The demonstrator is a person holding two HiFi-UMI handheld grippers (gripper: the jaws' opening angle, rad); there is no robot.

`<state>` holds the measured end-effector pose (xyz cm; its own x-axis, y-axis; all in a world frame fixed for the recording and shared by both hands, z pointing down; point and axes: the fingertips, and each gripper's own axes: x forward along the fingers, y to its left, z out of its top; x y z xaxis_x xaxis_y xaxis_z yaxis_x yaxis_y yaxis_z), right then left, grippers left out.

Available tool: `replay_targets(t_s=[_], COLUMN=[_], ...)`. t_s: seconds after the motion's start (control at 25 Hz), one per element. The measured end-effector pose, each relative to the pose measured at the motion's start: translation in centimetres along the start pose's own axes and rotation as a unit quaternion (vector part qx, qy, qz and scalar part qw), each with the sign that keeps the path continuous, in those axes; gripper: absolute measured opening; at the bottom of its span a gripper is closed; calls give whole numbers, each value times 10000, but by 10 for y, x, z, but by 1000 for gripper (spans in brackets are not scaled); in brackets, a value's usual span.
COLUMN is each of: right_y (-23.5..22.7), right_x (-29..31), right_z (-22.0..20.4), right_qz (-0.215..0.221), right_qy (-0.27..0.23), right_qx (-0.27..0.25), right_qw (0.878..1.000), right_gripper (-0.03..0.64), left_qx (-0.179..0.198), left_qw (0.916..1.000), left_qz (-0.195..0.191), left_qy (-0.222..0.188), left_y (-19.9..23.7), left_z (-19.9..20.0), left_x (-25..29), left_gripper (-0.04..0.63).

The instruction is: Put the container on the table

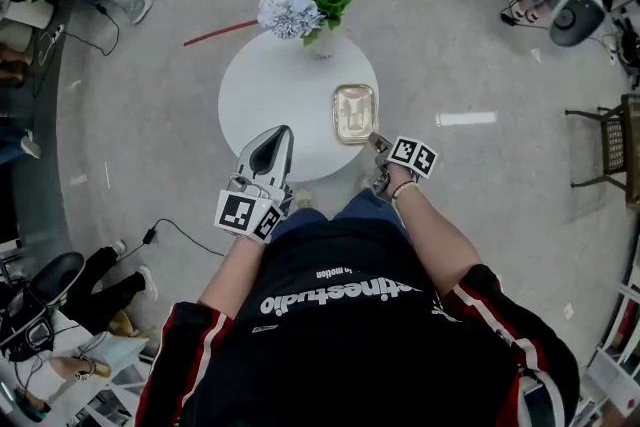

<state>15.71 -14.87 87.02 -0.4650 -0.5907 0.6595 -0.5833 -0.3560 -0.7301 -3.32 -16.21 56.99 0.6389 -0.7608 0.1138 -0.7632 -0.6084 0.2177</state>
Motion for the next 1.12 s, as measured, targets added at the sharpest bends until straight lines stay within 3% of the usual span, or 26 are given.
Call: replay_targets(t_s=[0.28, 0.6, 0.84, 1.12], right_y=[16, 42, 72, 134], right_x=[-15, -36, -54, -82], right_z=[9, 30, 39, 44], right_qz=[100, 119, 152, 434], right_qy=[-194, -494, -694, -1209], right_qx=[-305, -1280, -2408, -3632], right_qw=[9993, 9905, 9680, 9228], right_gripper=[126, 129, 127, 121], left_qx=[7, 50, 52, 126], left_qw=[10000, 9999, 9997, 9995], left_qz=[18, 8, 7, -38], left_qy=[-48, -156, -222, -297], left_y=[1, 4, 7, 7], left_z=[6, 14, 25, 44], left_x=[-4, -7, -12, -16], left_gripper=[23, 23, 23, 23])
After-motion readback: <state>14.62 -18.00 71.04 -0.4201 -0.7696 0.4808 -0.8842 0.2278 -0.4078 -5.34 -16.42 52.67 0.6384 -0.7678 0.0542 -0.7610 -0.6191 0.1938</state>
